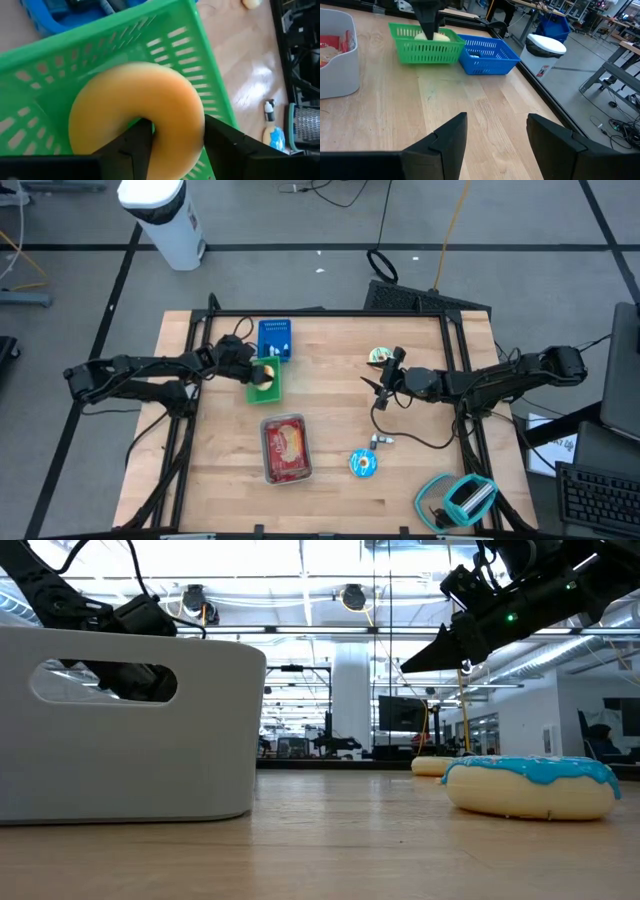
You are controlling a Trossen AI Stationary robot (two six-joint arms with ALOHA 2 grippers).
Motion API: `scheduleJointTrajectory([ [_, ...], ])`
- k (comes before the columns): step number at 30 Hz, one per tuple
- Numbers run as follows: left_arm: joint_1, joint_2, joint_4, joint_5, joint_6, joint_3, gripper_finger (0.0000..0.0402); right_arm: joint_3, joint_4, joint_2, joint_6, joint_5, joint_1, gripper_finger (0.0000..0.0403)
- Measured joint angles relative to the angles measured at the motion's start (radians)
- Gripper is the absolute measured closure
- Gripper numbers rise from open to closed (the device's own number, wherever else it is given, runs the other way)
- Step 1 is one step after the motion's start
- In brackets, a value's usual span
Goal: Pick & Place Food Item
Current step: Put the black donut into the green bin
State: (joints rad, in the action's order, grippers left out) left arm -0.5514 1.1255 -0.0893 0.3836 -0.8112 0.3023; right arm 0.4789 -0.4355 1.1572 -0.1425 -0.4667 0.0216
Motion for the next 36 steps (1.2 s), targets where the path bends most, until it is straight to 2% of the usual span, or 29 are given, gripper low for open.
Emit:
scheduleJointTrajectory([
  [7,0.000,0.000,-0.102,0.084,-0.003,0.000,0.0242,0.000,0.000,0.000,0.000,0.000,0.000,0.0206],
  [14,0.000,0.000,-0.277,0.216,-0.028,0.000,0.0300,0.000,-0.001,0.000,0.001,0.002,0.000,0.0206],
  [18,0.009,0.000,-0.418,0.296,-0.074,0.000,0.0329,0.000,-0.074,0.006,0.005,0.109,-0.003,0.0206],
  [21,0.038,0.000,-0.566,0.377,-0.100,0.000,0.0347,0.000,-0.239,0.041,0.003,0.209,-0.014,0.0207],
  [23,0.067,-0.001,-0.638,0.395,-0.115,0.000,0.0359,0.000,-0.361,0.079,-0.005,0.280,-0.030,0.0206],
  [27,0.139,-0.001,-0.697,0.362,-0.118,0.000,0.0379,0.015,-0.521,0.186,0.020,0.436,-0.084,0.0208],
  [36,0.318,0.000,-0.722,0.134,-0.096,0.000,0.0387,0.185,-0.542,0.391,0.081,0.601,-0.120,0.0209],
])
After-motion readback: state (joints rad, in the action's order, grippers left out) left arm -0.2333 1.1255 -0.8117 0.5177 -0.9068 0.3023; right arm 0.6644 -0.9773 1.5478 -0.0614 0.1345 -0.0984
